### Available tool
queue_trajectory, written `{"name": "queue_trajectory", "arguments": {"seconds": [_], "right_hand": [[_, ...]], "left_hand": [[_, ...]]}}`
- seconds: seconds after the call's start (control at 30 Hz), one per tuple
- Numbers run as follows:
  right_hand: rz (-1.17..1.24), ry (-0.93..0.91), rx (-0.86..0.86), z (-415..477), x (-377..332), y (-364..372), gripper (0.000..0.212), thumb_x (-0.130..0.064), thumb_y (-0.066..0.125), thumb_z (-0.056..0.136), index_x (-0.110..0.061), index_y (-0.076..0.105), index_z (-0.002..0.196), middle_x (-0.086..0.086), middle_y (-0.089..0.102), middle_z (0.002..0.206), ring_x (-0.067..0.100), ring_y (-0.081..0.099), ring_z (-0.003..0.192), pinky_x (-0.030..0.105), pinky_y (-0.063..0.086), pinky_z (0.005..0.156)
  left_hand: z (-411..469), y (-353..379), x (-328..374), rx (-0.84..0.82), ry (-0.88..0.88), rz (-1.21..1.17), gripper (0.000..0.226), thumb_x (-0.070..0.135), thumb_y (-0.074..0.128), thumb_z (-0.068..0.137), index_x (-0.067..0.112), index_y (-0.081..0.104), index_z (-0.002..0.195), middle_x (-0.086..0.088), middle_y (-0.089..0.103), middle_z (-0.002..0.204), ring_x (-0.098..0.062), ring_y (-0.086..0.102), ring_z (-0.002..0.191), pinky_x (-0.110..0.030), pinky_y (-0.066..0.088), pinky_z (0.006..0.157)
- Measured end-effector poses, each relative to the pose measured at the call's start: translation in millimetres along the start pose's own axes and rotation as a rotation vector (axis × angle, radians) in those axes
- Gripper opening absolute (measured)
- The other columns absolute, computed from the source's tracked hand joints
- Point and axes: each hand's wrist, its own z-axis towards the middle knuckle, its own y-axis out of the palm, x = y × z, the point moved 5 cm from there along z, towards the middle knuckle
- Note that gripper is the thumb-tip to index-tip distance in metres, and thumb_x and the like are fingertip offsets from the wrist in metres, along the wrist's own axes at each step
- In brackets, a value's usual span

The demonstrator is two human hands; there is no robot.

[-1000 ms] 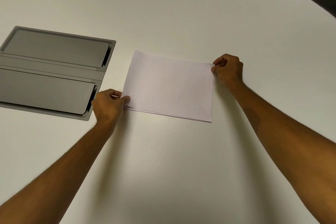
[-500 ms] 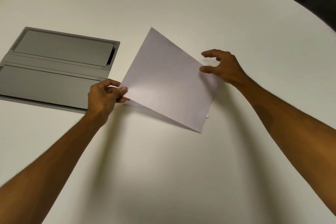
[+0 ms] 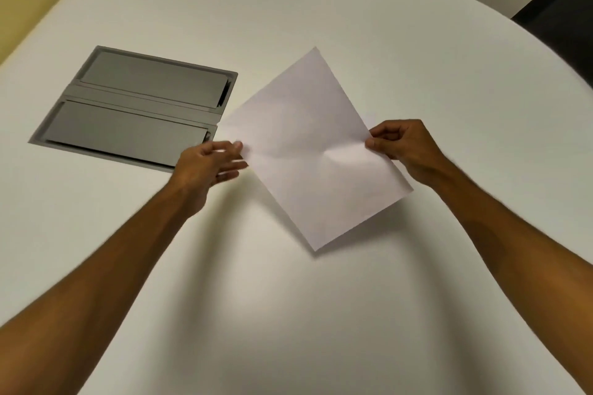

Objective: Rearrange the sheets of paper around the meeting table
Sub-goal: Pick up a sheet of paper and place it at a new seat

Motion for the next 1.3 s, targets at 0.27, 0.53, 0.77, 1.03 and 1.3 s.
{"name": "queue_trajectory", "arguments": {"seconds": [0.27, 0.53, 0.77, 1.03, 1.3], "right_hand": [[0.297, 0.089, 0.158, -96.9, 21.1, 35.8, 0.015, -0.004, 0.080, 0.081, -0.013, 0.076, 0.092, 0.010, 0.075, 0.086, 0.026, 0.067, 0.082, 0.042, 0.053, 0.082], [0.396, 0.164, 0.134, -179.3, 26.7, 90.9, 0.015, -0.004, 0.077, 0.083, -0.015, 0.074, 0.093, 0.004, 0.078, 0.086, 0.019, 0.071, 0.078, 0.033, 0.059, 0.069], [0.431, 0.188, 0.009, -227.3, 18.8, 153.9, 0.010, -0.001, 0.073, 0.086, -0.010, 0.072, 0.086, 0.004, 0.079, 0.082, 0.018, 0.073, 0.068, 0.029, 0.058, 0.058], [0.342, 0.274, -0.068, -260.4, 6.7, 261.1, 0.005, -0.005, 0.069, 0.091, -0.007, 0.074, 0.090, 0.008, 0.071, 0.071, 0.017, 0.067, 0.062, 0.027, 0.050, 0.054], [0.237, 0.350, -0.066, -265.9, -2.0, 370.6, 0.005, -0.009, 0.074, 0.087, -0.013, 0.073, 0.089, 0.006, 0.076, 0.074, 0.016, 0.067, 0.056, 0.025, 0.045, 0.047]], "left_hand": [[-83.8, 2.0, -60.6, 0.019, -0.110, 0.030, 0.011, 0.009, 0.071, 0.089, 0.007, 0.076, 0.098, -0.008, 0.079, 0.093, -0.022, 0.077, 0.086, -0.031, 0.057, 0.080], [-151.6, -38.9, -63.3, 0.158, -0.035, 0.067, 0.005, 0.006, 0.076, 0.085, 0.009, 0.075, 0.080, 0.001, 0.074, 0.071, -0.013, 0.068, 0.062, -0.027, 0.061, 0.072], [-183.3, -99.4, -56.7, 0.239, 0.013, 0.143, 0.007, 0.005, 0.076, 0.084, 0.012, 0.075, 0.080, -0.005, 0.072, 0.078, -0.021, 0.065, 0.072, -0.035, 0.060, 0.079], [-202.1, -198.9, -60.4, 0.322, 0.034, 0.246, 0.008, 0.005, 0.076, 0.084, 0.012, 0.075, 0.081, -0.001, 0.073, 0.080, -0.010, 0.068, 0.068, -0.019, 0.057, 0.061], [-186.4, -301.1, -76.2, 0.345, -0.008, 0.311, 0.011, 0.006, 0.076, 0.084, 0.014, 0.075, 0.078, 0.001, 0.072, 0.077, -0.009, 0.066, 0.066, -0.020, 0.055, 0.062]]}}
